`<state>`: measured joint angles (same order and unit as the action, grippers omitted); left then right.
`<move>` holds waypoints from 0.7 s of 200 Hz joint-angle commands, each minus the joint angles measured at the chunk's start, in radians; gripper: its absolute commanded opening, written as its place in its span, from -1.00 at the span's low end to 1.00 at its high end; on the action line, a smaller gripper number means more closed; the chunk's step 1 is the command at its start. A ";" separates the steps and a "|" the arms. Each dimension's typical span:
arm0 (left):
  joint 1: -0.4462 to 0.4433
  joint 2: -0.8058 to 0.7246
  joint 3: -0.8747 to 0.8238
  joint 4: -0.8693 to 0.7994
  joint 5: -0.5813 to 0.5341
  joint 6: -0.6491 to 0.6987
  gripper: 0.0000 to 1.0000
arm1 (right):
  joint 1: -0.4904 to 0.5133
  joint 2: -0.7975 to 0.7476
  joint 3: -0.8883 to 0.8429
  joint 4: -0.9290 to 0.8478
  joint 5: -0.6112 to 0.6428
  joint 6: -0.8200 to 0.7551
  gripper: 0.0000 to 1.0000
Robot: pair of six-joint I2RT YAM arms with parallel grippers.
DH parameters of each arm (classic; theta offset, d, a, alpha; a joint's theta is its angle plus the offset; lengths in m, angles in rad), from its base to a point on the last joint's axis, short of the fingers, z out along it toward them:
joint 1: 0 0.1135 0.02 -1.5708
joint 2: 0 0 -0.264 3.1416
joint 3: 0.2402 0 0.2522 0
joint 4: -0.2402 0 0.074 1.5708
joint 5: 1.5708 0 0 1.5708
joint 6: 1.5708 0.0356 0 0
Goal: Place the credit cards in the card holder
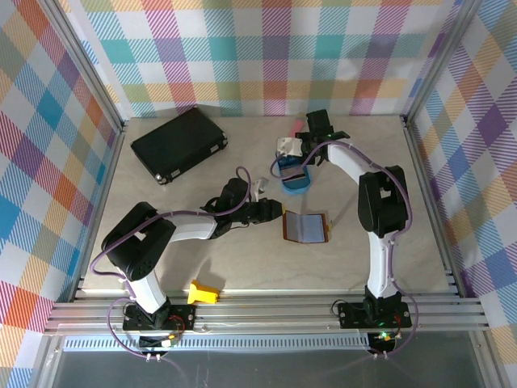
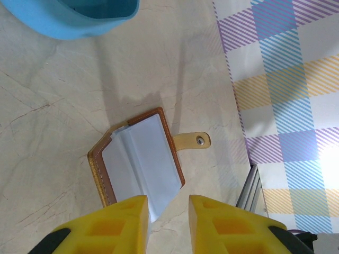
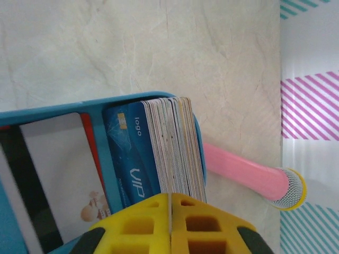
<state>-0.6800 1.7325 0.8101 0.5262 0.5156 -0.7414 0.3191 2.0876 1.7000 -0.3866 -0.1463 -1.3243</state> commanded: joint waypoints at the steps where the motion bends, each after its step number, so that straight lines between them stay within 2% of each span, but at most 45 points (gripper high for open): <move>1: -0.007 -0.022 0.005 0.025 0.011 0.002 -0.47 | -0.022 -0.138 0.025 -0.081 -0.124 0.105 -1.00; 33: -0.009 -0.033 0.043 -0.023 0.012 0.028 -0.47 | -0.094 -0.314 -0.055 -0.086 -0.215 0.389 -1.00; 71: -0.039 -0.037 0.145 -0.152 -0.003 0.100 -0.47 | -0.201 -0.622 -0.339 0.026 -0.280 1.027 -1.00; 88: -0.064 -0.017 0.185 -0.172 -0.004 0.101 -0.47 | -0.206 -0.759 -0.486 0.026 -0.293 1.209 -1.00; 104: -0.091 0.017 0.219 -0.201 -0.009 0.104 -0.48 | -0.206 -0.857 -0.609 0.004 -0.313 1.442 -1.00; 126: -0.117 0.040 0.226 -0.207 -0.042 0.091 -0.51 | -0.206 -0.928 -0.723 -0.056 -0.404 1.659 -1.00; 140: -0.121 0.041 0.205 -0.208 -0.091 0.061 -0.57 | -0.206 -0.950 -0.803 -0.032 -0.462 1.774 -1.00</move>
<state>-0.7879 1.7493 1.0237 0.3637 0.4889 -0.6643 0.1120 1.1694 1.0039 -0.3943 -0.4713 0.0784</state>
